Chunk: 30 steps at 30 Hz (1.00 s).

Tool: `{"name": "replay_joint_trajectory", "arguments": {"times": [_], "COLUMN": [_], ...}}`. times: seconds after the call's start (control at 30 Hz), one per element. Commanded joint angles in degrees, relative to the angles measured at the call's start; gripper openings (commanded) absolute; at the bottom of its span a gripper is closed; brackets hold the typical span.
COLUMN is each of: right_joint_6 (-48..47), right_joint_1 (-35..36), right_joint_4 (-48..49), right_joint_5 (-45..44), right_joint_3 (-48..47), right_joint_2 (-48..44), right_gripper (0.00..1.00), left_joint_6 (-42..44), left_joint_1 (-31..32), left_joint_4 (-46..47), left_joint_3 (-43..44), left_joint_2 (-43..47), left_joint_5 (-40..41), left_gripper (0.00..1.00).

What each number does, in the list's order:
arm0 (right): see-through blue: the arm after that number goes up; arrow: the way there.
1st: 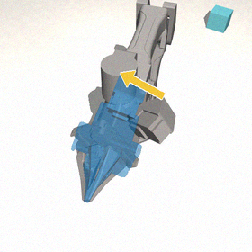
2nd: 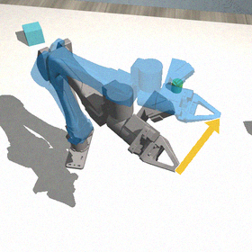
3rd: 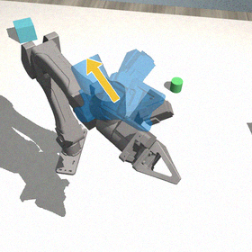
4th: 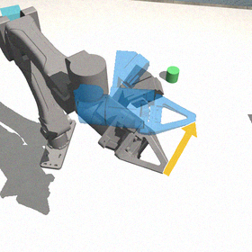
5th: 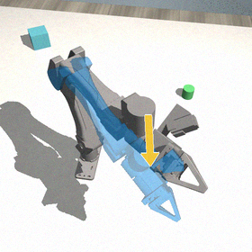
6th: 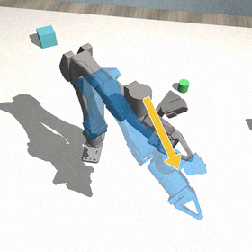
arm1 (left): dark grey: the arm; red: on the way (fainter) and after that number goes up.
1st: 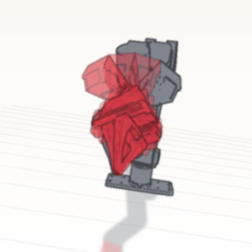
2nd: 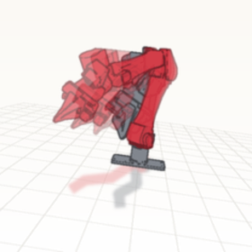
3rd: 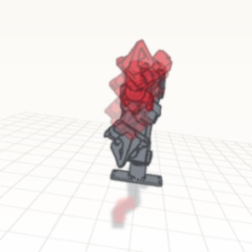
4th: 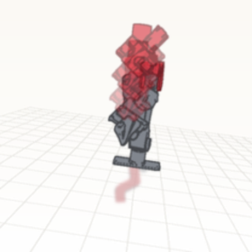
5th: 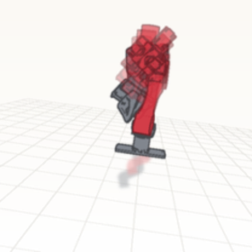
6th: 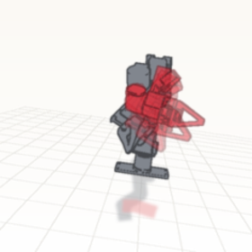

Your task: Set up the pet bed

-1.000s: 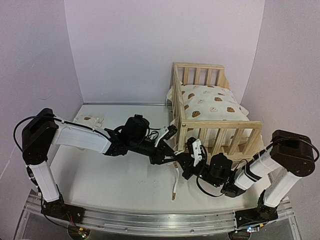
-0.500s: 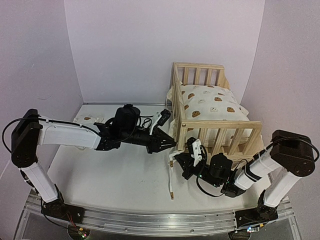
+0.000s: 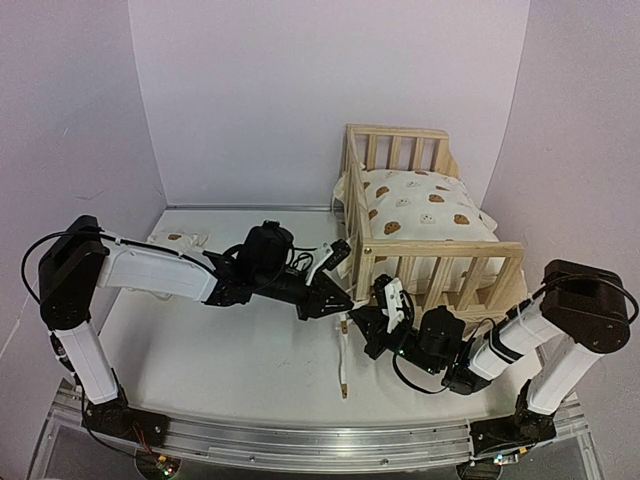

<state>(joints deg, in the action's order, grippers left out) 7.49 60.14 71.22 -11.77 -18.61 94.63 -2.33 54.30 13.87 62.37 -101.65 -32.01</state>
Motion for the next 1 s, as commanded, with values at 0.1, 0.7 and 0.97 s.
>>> {"name": "replay_joint_trajectory", "arguments": {"times": [0.1, 0.7, 0.97], "right_joint_6": [-0.37, 0.24, 0.69], "right_joint_1": [-0.13, -0.13, -0.15], "right_joint_4": [2.87, 2.96, 2.91], "right_joint_5": [0.30, -2.83, -3.31], "right_joint_3": [-1.15, -1.60, -1.60], "right_joint_2": [-1.47, -2.29, -3.51], "right_gripper": [0.00, 0.00, 0.00], "left_joint_6": [1.82, 0.88, 0.61], "left_joint_1": [-0.16, -0.03, 0.28], "left_joint_4": [0.40, -0.94, -1.00], "left_joint_3": [3.85, 2.78, 1.45], "left_joint_2": [-1.10, -1.24, -0.51], "left_joint_5": [-0.37, -3.93, -3.89], "left_gripper": [0.20, 0.27, 0.25]}}
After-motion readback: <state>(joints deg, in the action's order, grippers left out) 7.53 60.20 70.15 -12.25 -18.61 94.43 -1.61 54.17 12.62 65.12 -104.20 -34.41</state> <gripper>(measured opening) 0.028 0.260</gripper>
